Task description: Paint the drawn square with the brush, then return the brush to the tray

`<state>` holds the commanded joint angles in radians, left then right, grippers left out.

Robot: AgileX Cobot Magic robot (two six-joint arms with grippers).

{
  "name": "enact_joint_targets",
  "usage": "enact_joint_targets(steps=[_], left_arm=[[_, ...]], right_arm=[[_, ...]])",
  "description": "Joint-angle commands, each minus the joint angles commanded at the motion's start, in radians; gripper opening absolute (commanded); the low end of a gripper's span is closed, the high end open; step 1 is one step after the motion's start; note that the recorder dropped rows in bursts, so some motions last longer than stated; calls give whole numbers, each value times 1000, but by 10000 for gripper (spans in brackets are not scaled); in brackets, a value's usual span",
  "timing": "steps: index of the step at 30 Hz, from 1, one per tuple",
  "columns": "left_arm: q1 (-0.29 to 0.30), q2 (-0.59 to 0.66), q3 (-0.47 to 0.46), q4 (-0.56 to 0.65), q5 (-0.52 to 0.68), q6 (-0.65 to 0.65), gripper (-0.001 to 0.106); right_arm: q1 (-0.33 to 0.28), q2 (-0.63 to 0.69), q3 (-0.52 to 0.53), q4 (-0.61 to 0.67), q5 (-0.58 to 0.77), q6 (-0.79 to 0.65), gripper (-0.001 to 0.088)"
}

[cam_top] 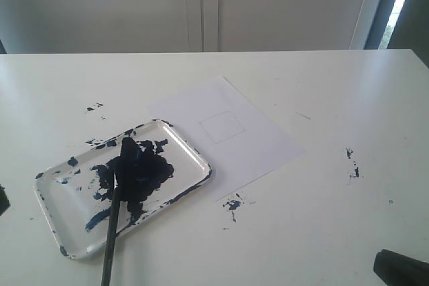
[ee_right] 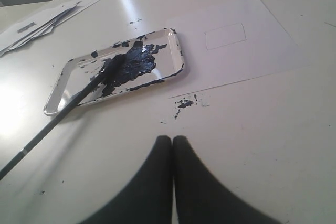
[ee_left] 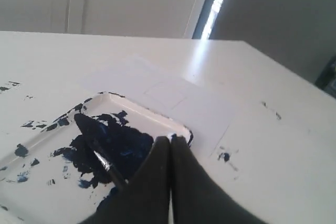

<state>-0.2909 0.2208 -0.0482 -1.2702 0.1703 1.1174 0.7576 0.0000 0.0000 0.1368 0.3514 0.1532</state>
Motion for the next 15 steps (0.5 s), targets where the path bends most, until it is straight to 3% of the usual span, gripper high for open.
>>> enact_joint_targets(steps=[8, 15], left_arm=[[0, 0, 48, 413, 25, 3, 0], [0, 0, 48, 451, 48, 3, 0]], right_arm=[[0, 0, 0, 0, 0, 0, 0], [0, 0, 0, 0, 0, 0, 0]])
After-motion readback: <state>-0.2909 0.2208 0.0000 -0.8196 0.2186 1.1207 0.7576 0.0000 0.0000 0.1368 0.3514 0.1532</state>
